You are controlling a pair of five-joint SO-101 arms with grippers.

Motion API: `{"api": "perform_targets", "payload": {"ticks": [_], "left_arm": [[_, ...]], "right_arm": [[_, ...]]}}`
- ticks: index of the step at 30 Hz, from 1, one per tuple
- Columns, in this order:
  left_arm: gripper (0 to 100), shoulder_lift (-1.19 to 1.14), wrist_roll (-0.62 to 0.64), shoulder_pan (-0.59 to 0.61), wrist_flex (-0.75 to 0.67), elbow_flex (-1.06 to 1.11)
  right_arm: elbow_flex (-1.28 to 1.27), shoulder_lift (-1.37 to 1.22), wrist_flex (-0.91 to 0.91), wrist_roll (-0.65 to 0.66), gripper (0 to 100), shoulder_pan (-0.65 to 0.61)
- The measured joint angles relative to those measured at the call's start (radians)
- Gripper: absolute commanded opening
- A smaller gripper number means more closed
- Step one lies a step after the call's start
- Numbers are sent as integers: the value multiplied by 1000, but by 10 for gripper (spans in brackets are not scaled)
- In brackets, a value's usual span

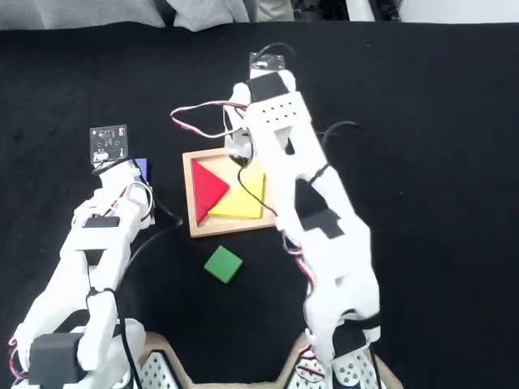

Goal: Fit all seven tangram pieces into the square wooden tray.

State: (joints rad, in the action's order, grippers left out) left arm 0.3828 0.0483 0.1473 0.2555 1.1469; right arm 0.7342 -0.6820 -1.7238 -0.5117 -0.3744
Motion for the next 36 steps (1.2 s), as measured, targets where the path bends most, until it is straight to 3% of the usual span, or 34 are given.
{"api": "perform_targets", "payload": {"ticks": [20,36], "left_arm": [[54,0,0,-5,0,0],[54,0,0,-5,0,0]], "right_arm": [[97,-250,-2,-37,166,15],[169,-272,-3,-37,163,17]]}}
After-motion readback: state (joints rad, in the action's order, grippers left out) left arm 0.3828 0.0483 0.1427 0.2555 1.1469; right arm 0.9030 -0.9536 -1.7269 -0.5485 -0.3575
